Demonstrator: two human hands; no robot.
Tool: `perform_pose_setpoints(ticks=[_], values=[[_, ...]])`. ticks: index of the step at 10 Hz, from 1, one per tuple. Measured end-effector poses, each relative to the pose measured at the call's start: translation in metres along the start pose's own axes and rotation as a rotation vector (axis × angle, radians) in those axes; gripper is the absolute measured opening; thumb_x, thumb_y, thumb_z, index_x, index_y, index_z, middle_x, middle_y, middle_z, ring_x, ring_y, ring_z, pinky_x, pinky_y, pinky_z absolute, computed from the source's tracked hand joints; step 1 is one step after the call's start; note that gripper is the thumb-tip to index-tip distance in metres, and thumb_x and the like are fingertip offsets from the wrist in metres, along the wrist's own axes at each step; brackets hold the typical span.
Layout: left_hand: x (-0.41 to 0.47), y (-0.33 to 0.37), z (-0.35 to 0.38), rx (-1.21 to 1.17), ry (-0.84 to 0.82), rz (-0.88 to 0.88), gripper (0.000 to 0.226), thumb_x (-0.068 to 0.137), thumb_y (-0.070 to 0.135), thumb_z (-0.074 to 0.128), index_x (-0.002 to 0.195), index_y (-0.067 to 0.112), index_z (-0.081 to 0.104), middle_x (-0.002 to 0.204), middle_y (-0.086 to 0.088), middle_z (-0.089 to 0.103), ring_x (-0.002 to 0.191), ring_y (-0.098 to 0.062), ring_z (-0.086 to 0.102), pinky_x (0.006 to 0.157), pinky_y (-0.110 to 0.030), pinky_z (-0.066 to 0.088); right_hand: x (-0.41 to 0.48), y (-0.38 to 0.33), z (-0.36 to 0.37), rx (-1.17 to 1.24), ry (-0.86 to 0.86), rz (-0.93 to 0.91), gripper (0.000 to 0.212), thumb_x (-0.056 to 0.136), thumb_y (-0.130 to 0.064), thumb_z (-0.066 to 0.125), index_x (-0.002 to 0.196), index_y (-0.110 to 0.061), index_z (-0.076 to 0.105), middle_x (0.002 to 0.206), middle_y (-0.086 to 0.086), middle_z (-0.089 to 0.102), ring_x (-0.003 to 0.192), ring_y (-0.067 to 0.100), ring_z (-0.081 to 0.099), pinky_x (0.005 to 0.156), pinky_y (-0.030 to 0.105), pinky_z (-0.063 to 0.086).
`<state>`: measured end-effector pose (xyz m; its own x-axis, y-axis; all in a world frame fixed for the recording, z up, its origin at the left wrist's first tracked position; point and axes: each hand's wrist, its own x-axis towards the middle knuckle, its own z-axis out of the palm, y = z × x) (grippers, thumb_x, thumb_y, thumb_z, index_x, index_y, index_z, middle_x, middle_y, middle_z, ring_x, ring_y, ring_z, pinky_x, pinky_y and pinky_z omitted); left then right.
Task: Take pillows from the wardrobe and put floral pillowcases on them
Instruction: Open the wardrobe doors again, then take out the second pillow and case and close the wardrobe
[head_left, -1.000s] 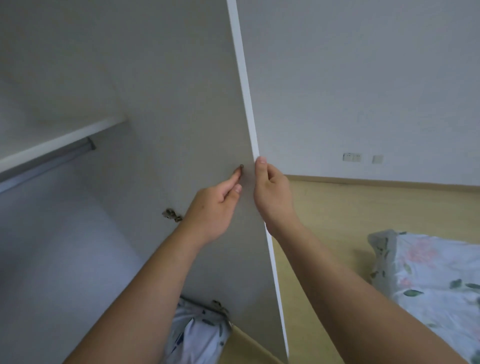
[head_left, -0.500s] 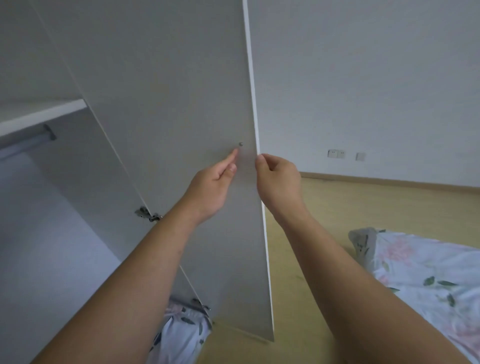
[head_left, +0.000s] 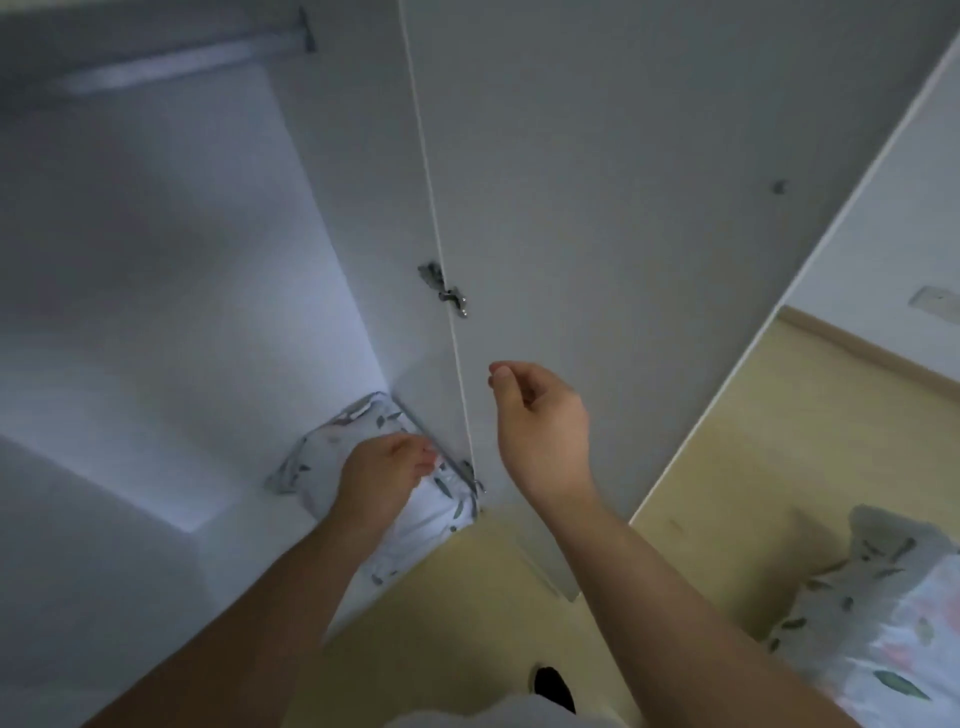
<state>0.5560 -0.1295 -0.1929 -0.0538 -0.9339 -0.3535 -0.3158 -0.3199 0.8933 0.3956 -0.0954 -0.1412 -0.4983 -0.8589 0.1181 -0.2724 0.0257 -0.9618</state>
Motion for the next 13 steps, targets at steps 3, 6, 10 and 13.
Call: perform_pose_setpoints(ticks=[3, 6, 10, 13], values=[[0.012, -0.089, -0.023, -0.144, 0.277, -0.293, 0.016, 0.094, 0.008, 0.060, 0.102, 0.001, 0.073, 0.090, -0.011, 0.076, 0.094, -0.032, 0.072, 0.093, -0.042, 0.055, 0.014, 0.084, 0.077, -0.249, -0.479, 0.069, 0.029, 0.098, -0.022, 0.054, 0.086, -0.006, 0.075, 0.077, 0.002, 0.072, 0.071, 0.017, 0.064, 0.069, 0.029, 0.048], [0.081, -0.206, -0.009, -0.127, 0.238, -0.548, 0.018, 0.096, 0.010, 0.058, 0.087, 0.012, 0.073, 0.084, -0.005, 0.074, 0.093, -0.031, 0.072, 0.094, -0.040, 0.054, 0.008, 0.209, 0.161, -0.682, -0.811, 0.182, 0.028, 0.095, -0.010, 0.045, 0.069, -0.007, 0.052, 0.063, 0.003, 0.048, 0.057, 0.018, 0.045, 0.047, 0.013, 0.033], [0.215, -0.378, -0.019, 0.159, -0.026, -0.613, 0.022, 0.094, 0.011, 0.055, 0.109, 0.009, 0.071, 0.107, -0.011, 0.075, 0.105, -0.029, 0.071, 0.099, -0.045, 0.054, -0.002, 0.384, 0.282, -0.678, -0.805, 0.616, 0.015, 0.098, -0.018, 0.045, 0.089, -0.018, 0.057, 0.076, 0.000, 0.054, 0.083, 0.022, 0.050, 0.058, 0.026, 0.038], [0.312, -0.509, -0.019, 0.346, -0.131, -0.646, 0.018, 0.092, 0.022, 0.052, 0.088, 0.013, 0.067, 0.108, -0.018, 0.073, 0.100, -0.037, 0.070, 0.092, -0.051, 0.057, -0.032, 0.526, 0.363, -0.581, -0.758, 0.811, 0.034, 0.100, -0.016, 0.044, 0.070, -0.031, 0.037, 0.097, 0.005, 0.054, 0.095, 0.018, 0.047, 0.082, 0.030, 0.049]])
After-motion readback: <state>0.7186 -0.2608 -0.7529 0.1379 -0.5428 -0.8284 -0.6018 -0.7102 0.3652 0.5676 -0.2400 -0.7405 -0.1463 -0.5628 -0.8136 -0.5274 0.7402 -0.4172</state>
